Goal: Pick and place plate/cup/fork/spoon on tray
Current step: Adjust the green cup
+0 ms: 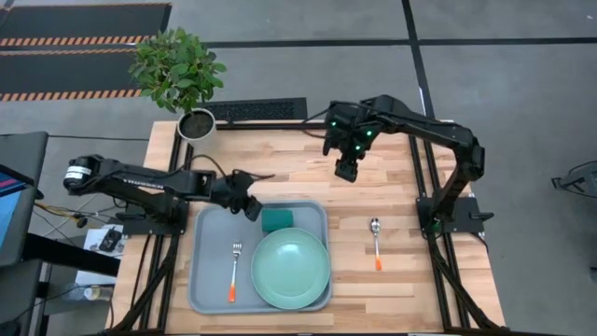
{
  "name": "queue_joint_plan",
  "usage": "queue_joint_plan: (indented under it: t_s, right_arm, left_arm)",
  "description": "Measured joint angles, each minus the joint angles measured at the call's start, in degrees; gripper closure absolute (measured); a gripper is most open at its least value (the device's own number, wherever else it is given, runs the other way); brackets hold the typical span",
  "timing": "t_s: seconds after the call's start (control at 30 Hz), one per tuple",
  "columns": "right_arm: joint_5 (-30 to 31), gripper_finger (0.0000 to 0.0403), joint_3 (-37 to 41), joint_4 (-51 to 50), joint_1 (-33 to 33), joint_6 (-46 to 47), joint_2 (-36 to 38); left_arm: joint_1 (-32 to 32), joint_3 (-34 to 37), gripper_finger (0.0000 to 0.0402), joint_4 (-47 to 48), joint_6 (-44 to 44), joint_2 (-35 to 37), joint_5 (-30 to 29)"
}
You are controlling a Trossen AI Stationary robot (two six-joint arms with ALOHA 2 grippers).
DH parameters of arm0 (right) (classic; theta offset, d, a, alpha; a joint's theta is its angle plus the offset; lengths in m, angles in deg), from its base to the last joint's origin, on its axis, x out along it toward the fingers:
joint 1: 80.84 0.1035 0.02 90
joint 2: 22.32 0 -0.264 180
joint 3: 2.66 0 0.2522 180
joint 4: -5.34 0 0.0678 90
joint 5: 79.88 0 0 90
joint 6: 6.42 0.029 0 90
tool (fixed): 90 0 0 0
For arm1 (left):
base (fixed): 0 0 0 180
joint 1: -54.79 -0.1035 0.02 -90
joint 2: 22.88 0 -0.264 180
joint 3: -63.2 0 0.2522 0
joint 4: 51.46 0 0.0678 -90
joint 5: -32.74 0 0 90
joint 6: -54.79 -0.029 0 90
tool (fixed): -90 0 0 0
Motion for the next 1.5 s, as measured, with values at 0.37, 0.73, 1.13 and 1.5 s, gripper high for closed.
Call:
queue_joint_plan:
  t_s: [0.37, 0.73, 1.13, 1.5]
  right_arm:
    - [0.18, 0.0163, 0.0, 0.8, -3.13, -2.32, 5.1]
    - [0.2, 0.0163, 0.0, 1.0, -3.44, -4.24, 6.89]
    - [0.18, 0.0163, 0.02, 0.98, -3.44, -6.41, 6.89]
    - [0.15, 0.0163, 0.04, 0.99, -3.44, -6.84, 6.87]
  left_arm:
    - [6.22, 5.04, 0.0246, -10.0, 16.5, -0.39, -7.4]
    - [10.18, 5.06, 0.0241, -10.32, 26.59, -4.68, -9.5]
    - [8.72, 5.0, 0.0318, -16.16, 24.84, -8.66, -8.76]
    - [5.5, 0.11, 0.0399, -17.76, 16.88, -8.41, -10.91]
